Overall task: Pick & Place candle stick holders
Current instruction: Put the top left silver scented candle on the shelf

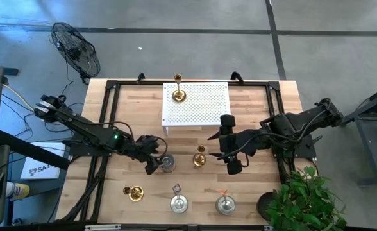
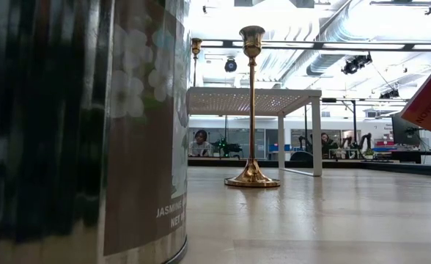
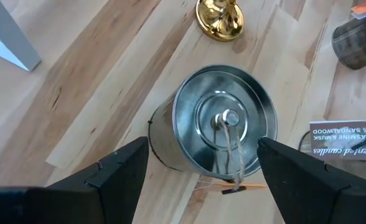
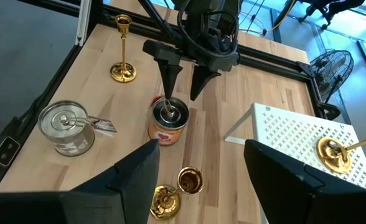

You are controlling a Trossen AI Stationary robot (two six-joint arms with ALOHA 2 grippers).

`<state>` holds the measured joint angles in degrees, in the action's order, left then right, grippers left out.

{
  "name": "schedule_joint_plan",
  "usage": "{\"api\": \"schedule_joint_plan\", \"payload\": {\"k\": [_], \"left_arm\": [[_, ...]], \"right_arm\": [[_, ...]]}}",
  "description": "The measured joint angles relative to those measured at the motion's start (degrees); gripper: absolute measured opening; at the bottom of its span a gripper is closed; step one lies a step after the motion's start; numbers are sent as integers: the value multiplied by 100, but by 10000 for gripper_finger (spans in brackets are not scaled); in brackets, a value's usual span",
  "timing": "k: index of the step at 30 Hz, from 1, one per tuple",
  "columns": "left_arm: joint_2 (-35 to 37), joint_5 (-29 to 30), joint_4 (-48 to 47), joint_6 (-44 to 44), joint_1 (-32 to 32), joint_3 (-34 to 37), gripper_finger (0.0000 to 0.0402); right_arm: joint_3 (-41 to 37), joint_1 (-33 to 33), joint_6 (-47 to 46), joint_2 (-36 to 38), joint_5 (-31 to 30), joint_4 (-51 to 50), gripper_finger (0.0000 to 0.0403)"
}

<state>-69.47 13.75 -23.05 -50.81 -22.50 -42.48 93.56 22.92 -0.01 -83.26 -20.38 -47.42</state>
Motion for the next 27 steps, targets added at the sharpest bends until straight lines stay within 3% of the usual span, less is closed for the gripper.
{"api": "schedule_joint_plan", "payload": {"k": [8,16,27], "left_arm": [[0,-134,109,53,-2,0,297],[0,339,98,157,-2,0,301],[0,630,50,563,-7,0,396]], "right_arm": [[0,0,0,0,0,0,230],[1,0,-24,0,2,-59,230],[0,0,-26,0,2,-138,230]]}}
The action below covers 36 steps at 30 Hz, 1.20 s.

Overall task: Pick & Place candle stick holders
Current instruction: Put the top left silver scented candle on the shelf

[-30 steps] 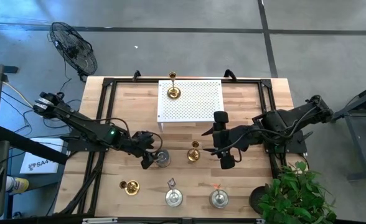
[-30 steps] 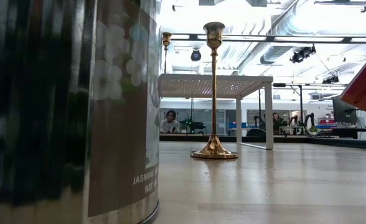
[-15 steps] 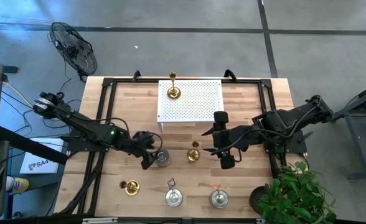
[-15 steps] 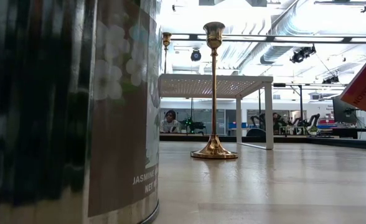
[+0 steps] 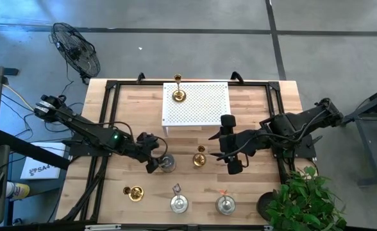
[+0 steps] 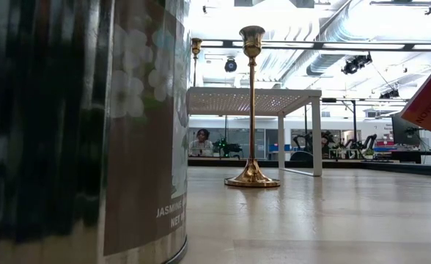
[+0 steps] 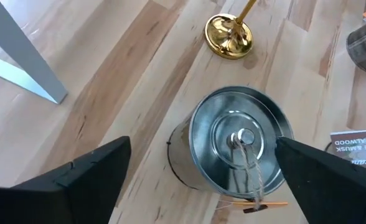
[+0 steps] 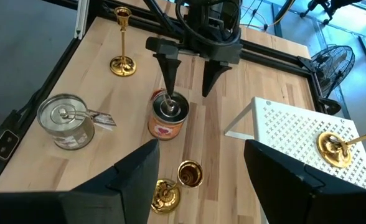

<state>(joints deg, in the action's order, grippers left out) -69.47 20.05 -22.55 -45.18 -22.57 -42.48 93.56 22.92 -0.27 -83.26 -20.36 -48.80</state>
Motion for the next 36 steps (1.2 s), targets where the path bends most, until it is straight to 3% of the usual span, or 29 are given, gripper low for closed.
{"api": "schedule_joint_plan", "payload": {"k": [13,23,30,36], "left_arm": [[0,177,-85,147,-145,0,399],[0,366,184,211,-348,0,400],[0,297,803,1050,-464,0,400],[26,357,953,1093,-535,-2,400]], "right_arm": [[-625,-2,13,2,24,607,229],[-641,0,72,4,188,688,229],[-641,0,34,9,288,666,229],[-641,2,28,9,423,664,229]]}}
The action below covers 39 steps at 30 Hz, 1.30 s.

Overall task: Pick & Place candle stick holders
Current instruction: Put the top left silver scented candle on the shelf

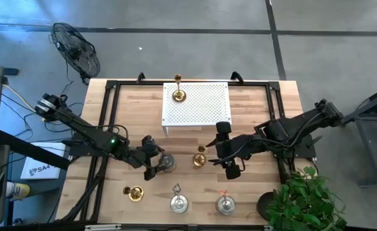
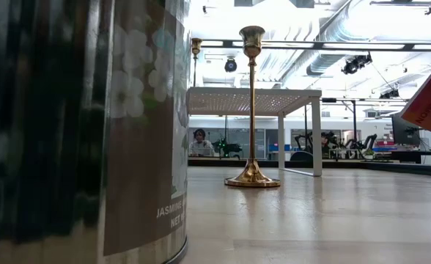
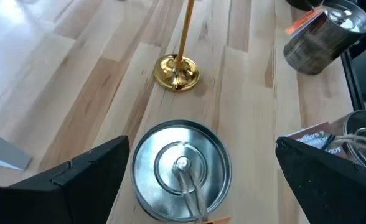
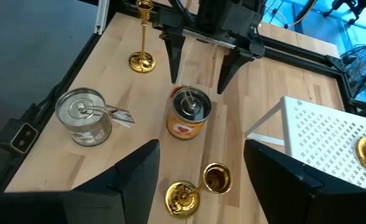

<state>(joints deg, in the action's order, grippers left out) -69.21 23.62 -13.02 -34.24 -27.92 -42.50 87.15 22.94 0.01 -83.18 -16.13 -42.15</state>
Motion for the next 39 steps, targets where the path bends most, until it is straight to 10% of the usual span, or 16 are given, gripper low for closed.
{"api": "schedule_joint_plan", "payload": {"k": [29,39], "left_arm": [[-81,-239,-53,-1879,141,0,399],[-83,-1442,-1062,-2828,888,-121,399]], "right_arm": [[0,0,-126,0,161,0,229],[0,0,-144,0,285,50,229]]}}
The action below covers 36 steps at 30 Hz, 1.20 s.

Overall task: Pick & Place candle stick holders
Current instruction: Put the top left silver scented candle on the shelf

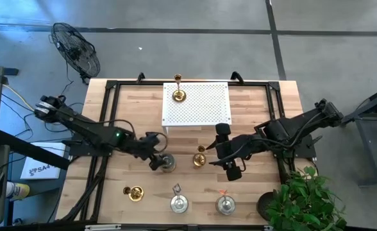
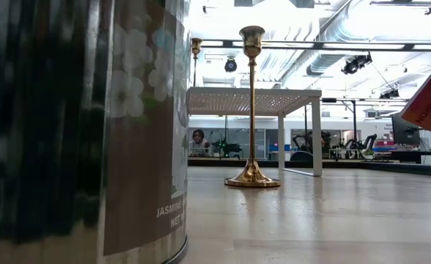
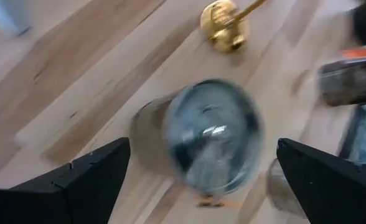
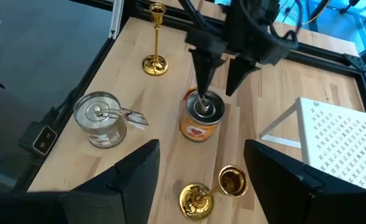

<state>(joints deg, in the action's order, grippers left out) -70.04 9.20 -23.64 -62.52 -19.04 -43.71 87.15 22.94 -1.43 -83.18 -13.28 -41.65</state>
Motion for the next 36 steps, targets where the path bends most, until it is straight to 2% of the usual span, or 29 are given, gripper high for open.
{"api": "schedule_joint_plan", "payload": {"k": [3,10,13,17,26,36], "left_arm": [[2,-288,-731,-57,119,-447,399],[-48,-76,-1908,269,82,-1687,399],[-303,66,-2355,443,55,-2092,399],[-816,-31,-2895,580,67,-2530,399],[-1774,-583,-3055,1123,65,-2868,399],[-1895,-602,-2914,1389,65,-2882,399]], "right_arm": [[0,0,-2,0,-1,-1,229],[0,0,-4,0,-2,-2,229],[0,0,-4,2,-1,-2,229],[-2,0,-5,2,20,-7,229],[-2,48,-9,2,16,-52,229],[-2,123,-72,2,-4,-52,229]]}}
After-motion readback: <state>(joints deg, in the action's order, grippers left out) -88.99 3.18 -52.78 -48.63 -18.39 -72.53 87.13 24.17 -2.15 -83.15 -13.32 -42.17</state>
